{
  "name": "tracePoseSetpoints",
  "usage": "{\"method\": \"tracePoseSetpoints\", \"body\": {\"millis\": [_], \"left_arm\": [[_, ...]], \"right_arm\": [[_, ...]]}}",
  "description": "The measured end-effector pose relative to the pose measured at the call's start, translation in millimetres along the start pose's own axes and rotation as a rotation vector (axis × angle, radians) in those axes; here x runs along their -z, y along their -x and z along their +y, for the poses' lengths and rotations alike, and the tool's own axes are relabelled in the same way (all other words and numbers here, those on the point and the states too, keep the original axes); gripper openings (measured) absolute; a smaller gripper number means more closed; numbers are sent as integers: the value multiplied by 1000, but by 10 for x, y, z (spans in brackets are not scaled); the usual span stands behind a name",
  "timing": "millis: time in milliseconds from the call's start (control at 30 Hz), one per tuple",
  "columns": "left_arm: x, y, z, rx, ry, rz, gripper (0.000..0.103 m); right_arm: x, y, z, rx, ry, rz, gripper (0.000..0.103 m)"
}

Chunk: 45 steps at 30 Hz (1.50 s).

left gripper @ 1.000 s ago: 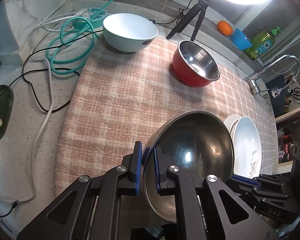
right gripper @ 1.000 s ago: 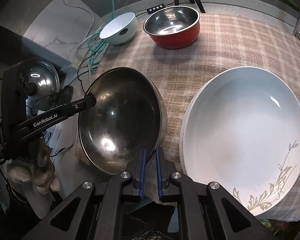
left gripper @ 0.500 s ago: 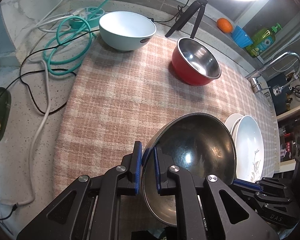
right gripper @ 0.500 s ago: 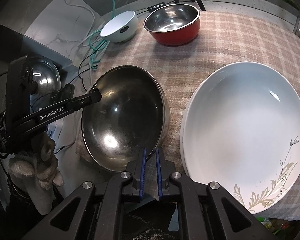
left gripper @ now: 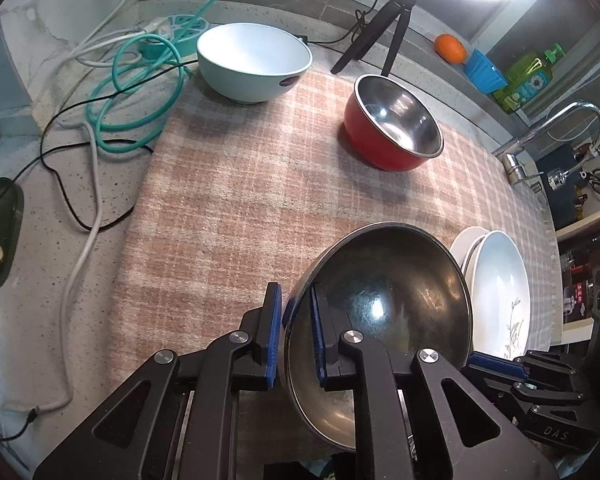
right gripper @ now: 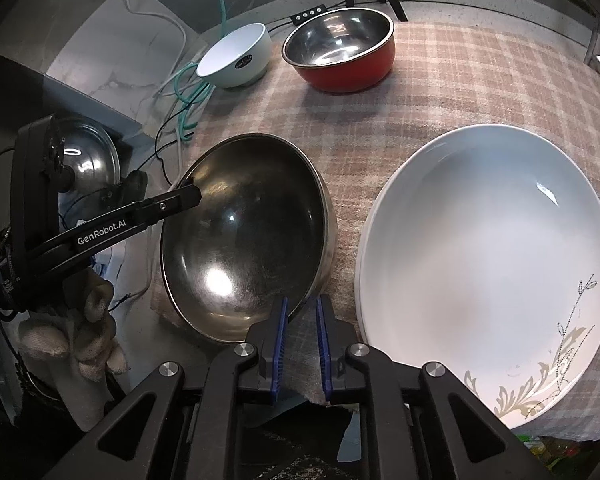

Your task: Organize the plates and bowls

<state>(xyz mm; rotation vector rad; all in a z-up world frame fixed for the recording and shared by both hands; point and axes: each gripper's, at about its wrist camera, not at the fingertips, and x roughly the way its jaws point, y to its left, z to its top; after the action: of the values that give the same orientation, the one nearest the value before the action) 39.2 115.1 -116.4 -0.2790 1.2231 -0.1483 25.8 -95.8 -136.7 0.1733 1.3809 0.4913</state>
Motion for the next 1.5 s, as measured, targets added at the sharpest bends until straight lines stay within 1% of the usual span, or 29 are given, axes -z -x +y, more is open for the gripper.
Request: {"method": "tracePoseSetpoints", "body": {"millis": [67,100,300,367,567,733,933,1000,1100,1233,1400,1500], "left_arm": [[-5,19,16,-1,6,-3,18],[-7,29,24,2,8,-4,18],[-31,78,31,5,8,-13,18],[-48,96,34,3,9,-19,20],[-164,228,77,7,31,-64,20],[-288,292,86,20,46,-91,20],[-445,274,13,29,45,-114,20],[-497,254,-15,29,42,-117,20],[-572,204,-62,31,34,-113,20],[-693,132,-106,47,40,-107,25],[-857,32,-174,54,25,-91,25],[-950,-54,-183,66,32,-73,25]], "right_arm": [[-1,19,-7,4,3,-7,19],[-5,31,-14,3,3,-9,20],[-44,131,-56,-11,-11,-33,21],[-60,181,-67,-9,-12,-46,21],[-175,358,-95,-12,-23,-104,21],[-370,520,-191,-8,-38,-157,21],[-650,641,-293,-5,-46,-211,21],[-755,649,-325,-20,-51,-213,21],[-900,646,-392,-28,-62,-217,25],[-1086,612,-472,-24,-71,-221,25],[-1286,494,-559,-13,-76,-220,25],[-1385,411,-640,-26,-96,-208,25]]}}
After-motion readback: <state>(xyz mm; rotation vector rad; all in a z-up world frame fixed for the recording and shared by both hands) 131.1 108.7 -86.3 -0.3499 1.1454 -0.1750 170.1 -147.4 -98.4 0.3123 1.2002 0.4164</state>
